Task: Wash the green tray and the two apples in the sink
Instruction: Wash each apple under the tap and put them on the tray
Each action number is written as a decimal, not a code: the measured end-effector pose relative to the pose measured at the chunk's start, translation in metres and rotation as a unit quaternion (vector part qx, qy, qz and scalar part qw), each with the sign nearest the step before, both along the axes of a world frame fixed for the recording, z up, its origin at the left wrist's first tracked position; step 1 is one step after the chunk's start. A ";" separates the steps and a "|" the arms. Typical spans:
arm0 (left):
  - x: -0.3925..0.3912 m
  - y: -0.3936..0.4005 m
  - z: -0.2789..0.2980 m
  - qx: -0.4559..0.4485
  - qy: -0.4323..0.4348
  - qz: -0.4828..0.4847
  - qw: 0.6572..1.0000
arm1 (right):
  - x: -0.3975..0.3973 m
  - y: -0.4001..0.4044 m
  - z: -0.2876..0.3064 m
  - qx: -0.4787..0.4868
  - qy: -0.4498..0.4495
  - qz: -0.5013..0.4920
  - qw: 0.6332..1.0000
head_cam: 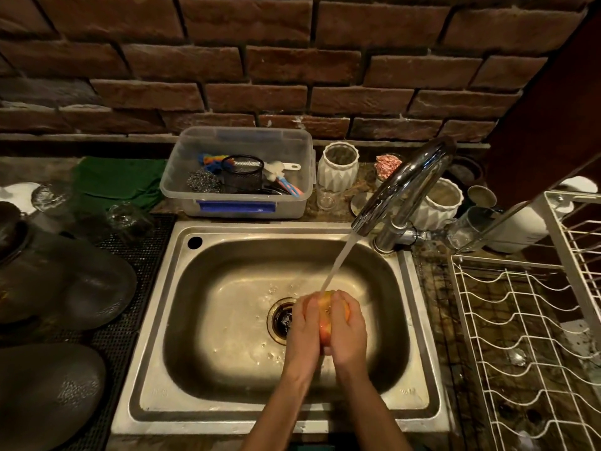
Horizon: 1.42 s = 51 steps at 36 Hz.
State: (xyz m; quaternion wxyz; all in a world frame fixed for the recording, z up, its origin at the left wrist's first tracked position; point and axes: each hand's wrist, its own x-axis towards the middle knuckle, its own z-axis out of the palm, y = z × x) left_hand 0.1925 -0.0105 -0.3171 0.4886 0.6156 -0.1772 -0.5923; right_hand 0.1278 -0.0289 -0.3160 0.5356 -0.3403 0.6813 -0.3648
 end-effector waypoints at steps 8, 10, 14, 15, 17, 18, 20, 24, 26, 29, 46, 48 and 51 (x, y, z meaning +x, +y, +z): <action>0.002 0.007 0.002 -0.009 -0.039 -0.023 0.999 | 0.002 -0.010 0.009 0.071 -0.137 -0.033 0.987; 0.004 0.004 0.004 0.009 0.000 0.018 1.000 | 0.004 -0.008 0.007 0.062 -0.104 0.019 0.992; 0.014 0.001 0.008 0.051 0.089 0.088 0.991 | -0.001 -0.006 0.003 0.028 -0.067 0.119 0.990; 0.019 0.001 0.009 0.067 0.133 0.096 0.984 | -0.006 -0.007 0.002 0.018 -0.061 0.143 0.988; 0.029 0.001 0.013 0.112 0.250 0.103 0.956 | -0.015 -0.009 0.001 -0.001 -0.056 0.180 0.982; 0.034 0.001 0.015 0.132 0.297 0.099 0.940 | -0.019 -0.010 0.002 -0.010 -0.056 0.188 0.980; 0.039 -0.001 0.017 0.158 0.348 0.075 0.921 | -0.025 -0.011 0.004 -0.028 -0.070 0.184 0.980; 0.042 -0.005 0.017 0.164 0.395 0.035 0.903 | -0.036 -0.011 0.004 -0.021 -0.171 0.133 0.976; 0.043 -0.006 0.018 0.175 0.398 0.018 0.900 | -0.037 -0.009 0.004 -0.016 -0.184 0.138 0.973; 0.043 -0.006 0.020 0.196 0.390 -0.024 0.899 | -0.033 -0.006 0.005 0.005 -0.269 0.116 0.956; 0.013 0.007 0.008 -0.030 0.079 0.064 0.994 | -0.014 -0.009 0.002 -0.021 -0.062 0.188 0.980; 0.012 0.008 0.004 -0.041 0.049 0.057 0.996 | -0.014 -0.008 0.004 -0.018 -0.053 0.199 0.979; 0.010 0.009 0.002 -0.040 0.027 0.067 0.997 | -0.011 -0.006 0.007 -0.006 -0.056 0.204 0.977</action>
